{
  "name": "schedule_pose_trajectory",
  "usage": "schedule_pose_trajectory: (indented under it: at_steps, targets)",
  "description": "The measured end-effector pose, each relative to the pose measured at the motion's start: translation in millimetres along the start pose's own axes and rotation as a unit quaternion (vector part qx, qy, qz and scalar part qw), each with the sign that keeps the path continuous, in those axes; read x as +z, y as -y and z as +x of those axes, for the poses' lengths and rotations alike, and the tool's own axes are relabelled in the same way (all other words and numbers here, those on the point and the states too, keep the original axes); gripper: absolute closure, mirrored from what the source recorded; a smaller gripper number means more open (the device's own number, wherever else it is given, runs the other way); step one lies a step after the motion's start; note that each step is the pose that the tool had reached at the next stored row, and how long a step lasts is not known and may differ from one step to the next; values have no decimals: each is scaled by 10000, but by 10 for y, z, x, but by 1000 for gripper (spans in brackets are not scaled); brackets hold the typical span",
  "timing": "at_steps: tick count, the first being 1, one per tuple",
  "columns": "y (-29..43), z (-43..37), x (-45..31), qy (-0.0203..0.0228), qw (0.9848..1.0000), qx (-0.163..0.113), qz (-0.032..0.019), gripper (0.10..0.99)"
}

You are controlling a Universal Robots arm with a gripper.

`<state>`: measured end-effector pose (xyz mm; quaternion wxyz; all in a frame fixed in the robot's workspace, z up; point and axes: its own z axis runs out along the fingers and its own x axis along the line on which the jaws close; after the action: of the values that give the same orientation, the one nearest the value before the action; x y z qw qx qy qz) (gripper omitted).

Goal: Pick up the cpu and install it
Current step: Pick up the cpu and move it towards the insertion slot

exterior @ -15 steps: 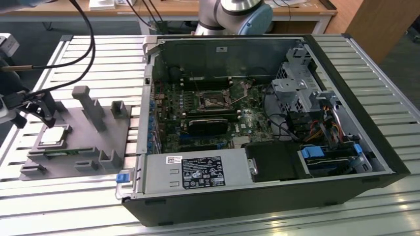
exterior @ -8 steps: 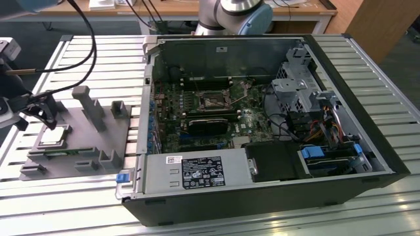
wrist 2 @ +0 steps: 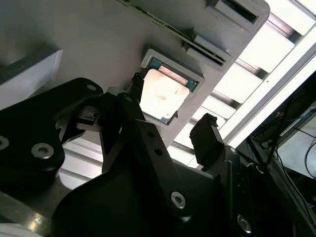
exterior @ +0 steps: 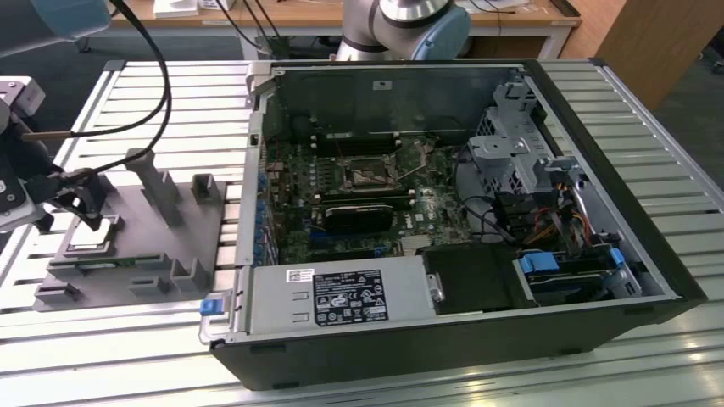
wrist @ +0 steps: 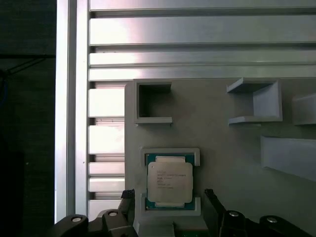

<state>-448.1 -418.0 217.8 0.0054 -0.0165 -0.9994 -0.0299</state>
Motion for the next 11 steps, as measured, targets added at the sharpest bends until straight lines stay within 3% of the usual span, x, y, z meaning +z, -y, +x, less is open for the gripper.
schedule_pose_trajectory:
  at_steps: [11]
  targets:
    - [-12, -37, 177, -14, 10000, 2, 0, 427]
